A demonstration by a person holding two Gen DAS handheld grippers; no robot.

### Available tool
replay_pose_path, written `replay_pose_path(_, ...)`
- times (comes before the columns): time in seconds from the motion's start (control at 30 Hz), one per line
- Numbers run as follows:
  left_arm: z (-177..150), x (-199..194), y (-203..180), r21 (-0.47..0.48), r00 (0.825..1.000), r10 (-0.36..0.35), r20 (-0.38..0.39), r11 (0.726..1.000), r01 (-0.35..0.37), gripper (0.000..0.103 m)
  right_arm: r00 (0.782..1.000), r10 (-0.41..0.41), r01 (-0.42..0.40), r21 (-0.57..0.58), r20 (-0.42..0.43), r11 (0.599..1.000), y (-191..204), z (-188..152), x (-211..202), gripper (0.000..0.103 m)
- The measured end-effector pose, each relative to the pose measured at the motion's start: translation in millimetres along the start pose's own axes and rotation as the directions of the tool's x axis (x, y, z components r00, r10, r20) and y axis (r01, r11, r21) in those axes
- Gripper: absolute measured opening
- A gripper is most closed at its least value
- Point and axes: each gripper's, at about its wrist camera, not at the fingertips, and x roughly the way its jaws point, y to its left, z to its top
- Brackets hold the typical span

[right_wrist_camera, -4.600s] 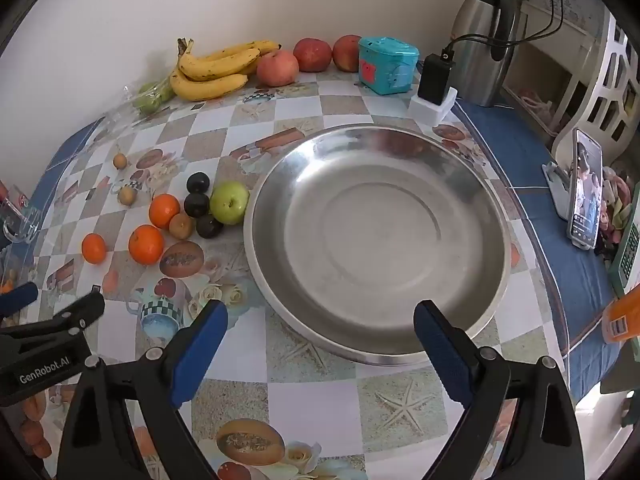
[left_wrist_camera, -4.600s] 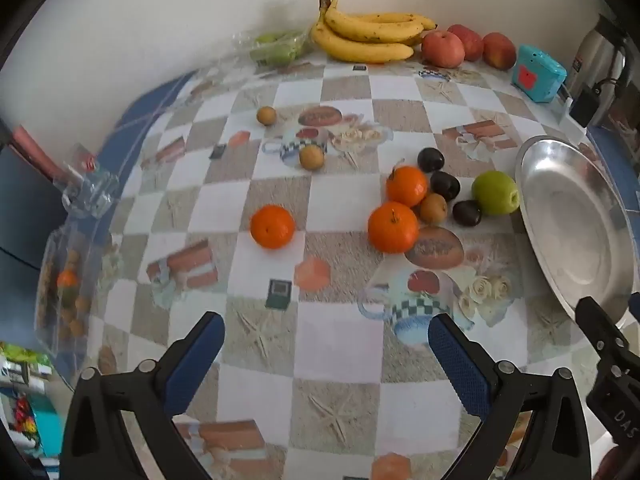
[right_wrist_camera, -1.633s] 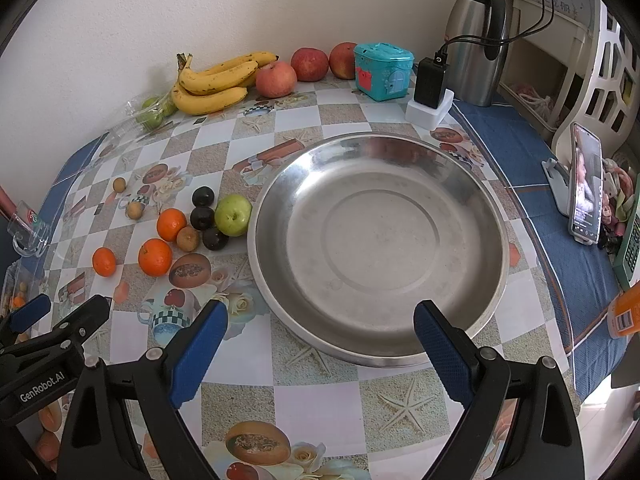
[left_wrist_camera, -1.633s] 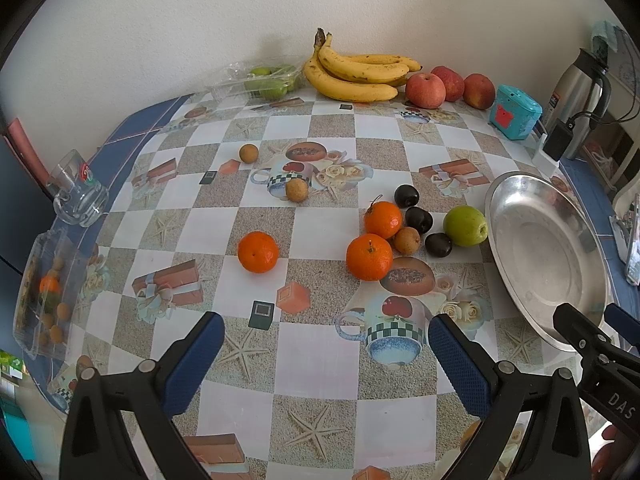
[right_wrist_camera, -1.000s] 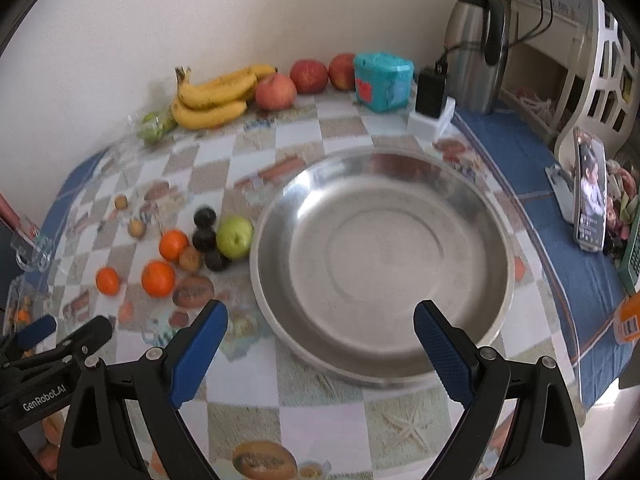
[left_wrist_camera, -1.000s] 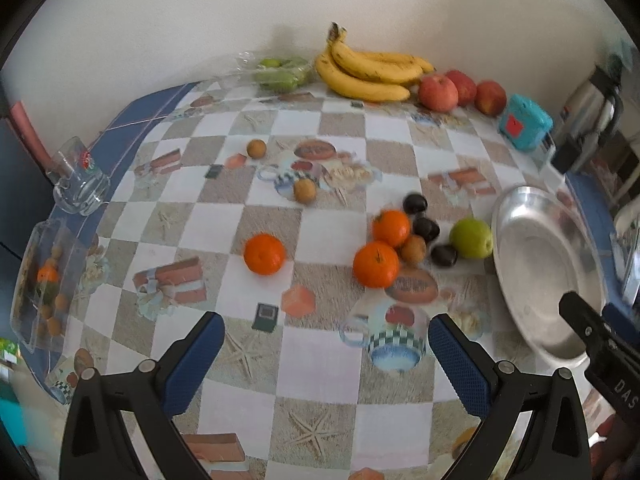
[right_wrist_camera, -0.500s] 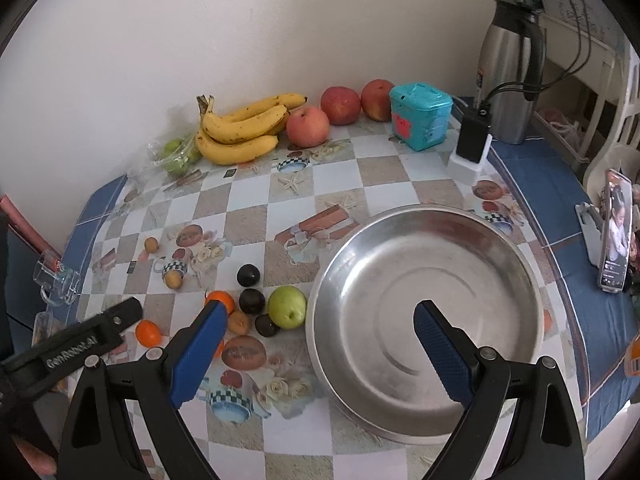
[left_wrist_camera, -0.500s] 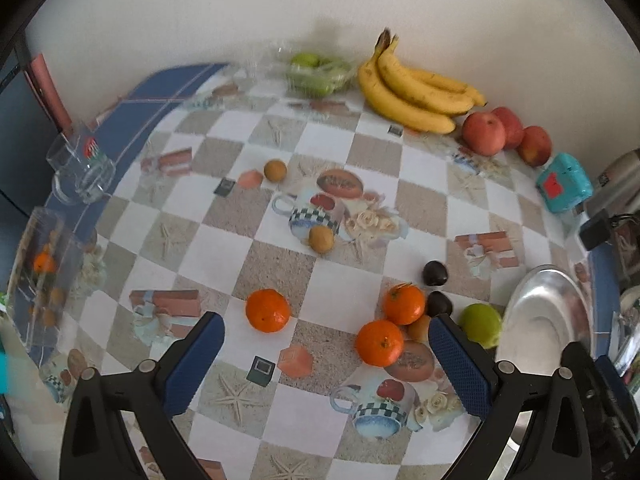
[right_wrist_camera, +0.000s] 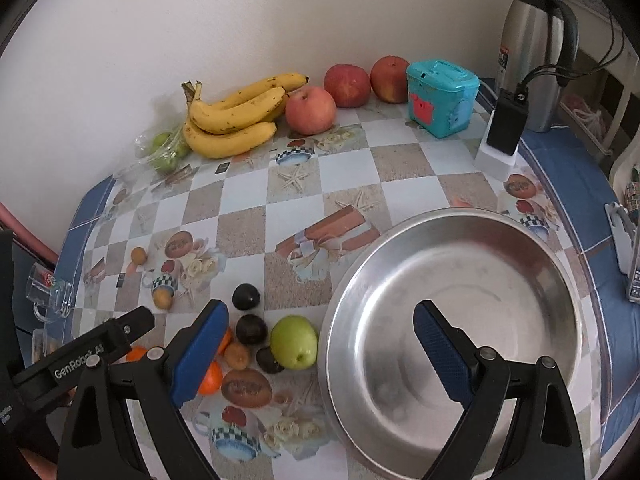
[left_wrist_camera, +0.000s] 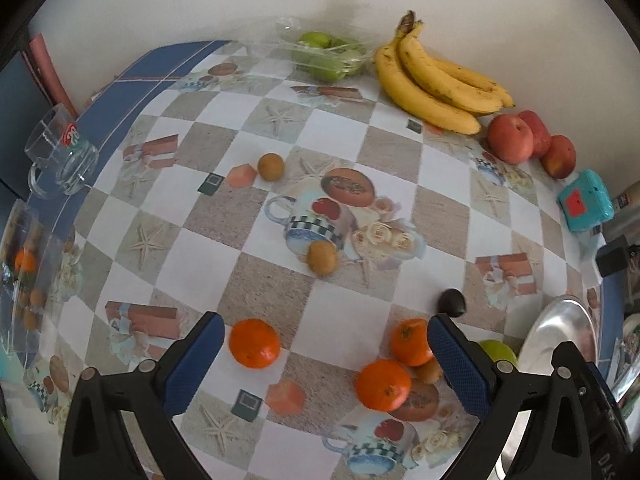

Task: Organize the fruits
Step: 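Grasp the orange with the left gripper while the right gripper grasps the green pear, then lift the green pear with the right gripper and carry it over the steel bowl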

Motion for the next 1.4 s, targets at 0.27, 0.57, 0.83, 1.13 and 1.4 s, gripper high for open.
replay_pose_path(0.27, -0.9, 10.0, 25.1, -0.031, 1.000, 0.001, -0.026, 1.000, -0.001, 0.102, 0.998, -0.006, 0.003, -0.051, -0.062, 0.999, 12.5, -8.1, 26.0, 0.080)
replay_pose_path(0.57, -6.4, 33.6, 50.3, -0.126, 0.993, -0.068, -0.098, 0.990, 0.055, 0.091, 0.991, 0.039, -0.045, -0.050, -0.130, 0.998, 16.5, -20.1, 40.8, 0.058)
replay_pose_path(0.83, -9.0, 44.0, 60.3, -0.175, 0.988, -0.090, -0.126, 0.982, 0.067, 0.076, 0.991, -0.008, -0.001, -0.070, -0.131, 0.998, 17.5, -23.2, 41.9, 0.045)
replay_pose_path(1.13, -14.1, 52.6, 66.4, -0.207, 0.982, -0.097, -0.159, 0.976, 0.063, 0.042, 0.991, -0.013, 0.003, -0.078, -0.133, 0.997, 18.5, -24.0, 39.1, 0.042)
replay_pose_path(1.4, -19.0, 49.2, 72.3, -0.226, 0.981, -0.115, -0.159, 0.971, 0.078, 0.039, 0.991, 0.016, -0.026, -0.074, -0.130, 0.997, 20.3, -23.9, 33.2, 0.034)
